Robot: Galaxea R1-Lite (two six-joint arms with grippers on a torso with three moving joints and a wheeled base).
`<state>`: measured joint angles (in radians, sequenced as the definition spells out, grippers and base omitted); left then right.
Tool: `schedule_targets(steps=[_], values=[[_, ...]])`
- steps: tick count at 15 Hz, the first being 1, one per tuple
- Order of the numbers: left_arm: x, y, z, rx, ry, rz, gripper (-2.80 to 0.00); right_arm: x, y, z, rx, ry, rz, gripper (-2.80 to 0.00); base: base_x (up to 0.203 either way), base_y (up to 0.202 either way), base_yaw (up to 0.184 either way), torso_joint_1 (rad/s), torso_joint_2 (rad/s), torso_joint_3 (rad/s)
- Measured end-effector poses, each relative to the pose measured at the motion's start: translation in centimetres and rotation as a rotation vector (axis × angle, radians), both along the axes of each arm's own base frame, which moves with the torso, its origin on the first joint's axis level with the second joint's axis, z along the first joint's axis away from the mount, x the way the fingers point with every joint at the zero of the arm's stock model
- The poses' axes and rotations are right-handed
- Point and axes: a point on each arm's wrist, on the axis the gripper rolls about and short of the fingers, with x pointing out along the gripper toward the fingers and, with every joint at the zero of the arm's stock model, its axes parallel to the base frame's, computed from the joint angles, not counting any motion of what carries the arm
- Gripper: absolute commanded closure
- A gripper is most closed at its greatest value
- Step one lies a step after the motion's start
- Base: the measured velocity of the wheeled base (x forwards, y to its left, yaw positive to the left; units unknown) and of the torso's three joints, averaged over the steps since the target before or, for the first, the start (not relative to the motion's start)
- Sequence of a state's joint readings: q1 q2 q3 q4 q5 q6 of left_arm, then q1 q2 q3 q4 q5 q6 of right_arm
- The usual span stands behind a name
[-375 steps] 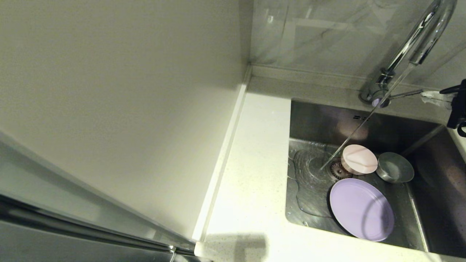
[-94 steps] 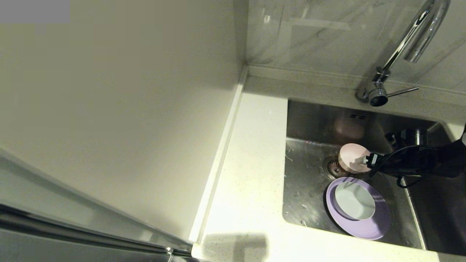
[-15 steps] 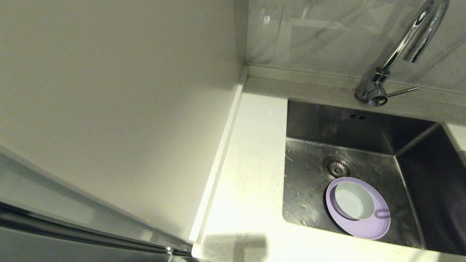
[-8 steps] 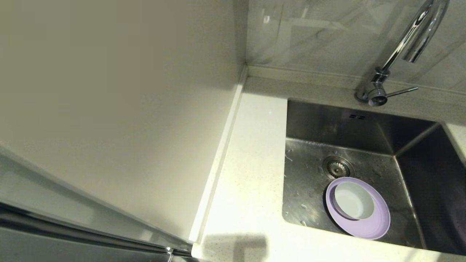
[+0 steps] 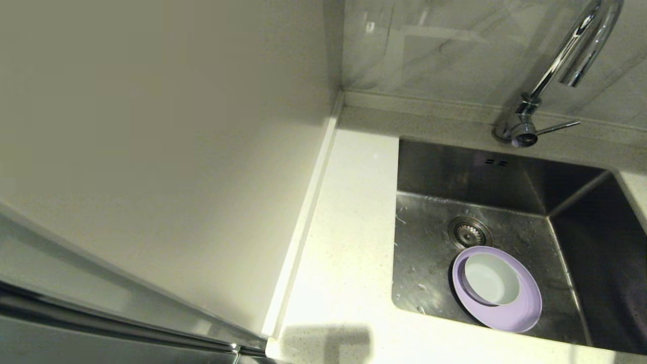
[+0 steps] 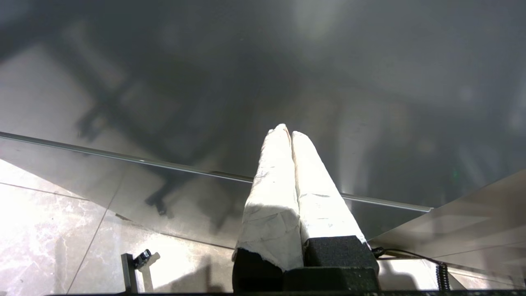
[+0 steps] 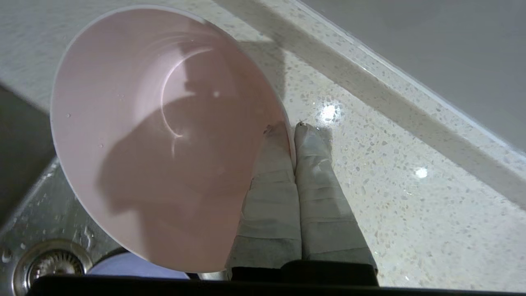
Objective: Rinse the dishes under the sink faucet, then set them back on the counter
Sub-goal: Place the bowl on the table
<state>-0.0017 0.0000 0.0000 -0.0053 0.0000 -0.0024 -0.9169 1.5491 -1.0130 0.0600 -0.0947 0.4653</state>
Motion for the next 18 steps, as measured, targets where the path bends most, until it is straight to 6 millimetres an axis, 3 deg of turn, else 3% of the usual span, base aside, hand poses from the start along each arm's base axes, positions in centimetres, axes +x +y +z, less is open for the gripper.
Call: schedule_targets(steps=[8, 9, 18], values=[[0.0, 0.0, 0.0, 0.000, 0.000, 0.000, 0.00, 1.0, -2.5, -2.6, 0.074, 0.045, -0.029, 0.00, 0.000, 0.000, 0.000, 0.000, 0.00, 0.000], [0.0, 0.0, 0.0, 0.000, 0.000, 0.000, 0.00, 1.1, -2.5, -2.7, 0.076, 0.050, -0.027, -2.80, 0.000, 0.000, 0.000, 0.000, 0.00, 0.000], [0.0, 0.0, 0.0, 0.000, 0.000, 0.000, 0.00, 0.4, -1.5, -2.3, 0.059, 0.059, -0.013, -2.80, 0.000, 0.000, 0.000, 0.000, 0.00, 0.000]])
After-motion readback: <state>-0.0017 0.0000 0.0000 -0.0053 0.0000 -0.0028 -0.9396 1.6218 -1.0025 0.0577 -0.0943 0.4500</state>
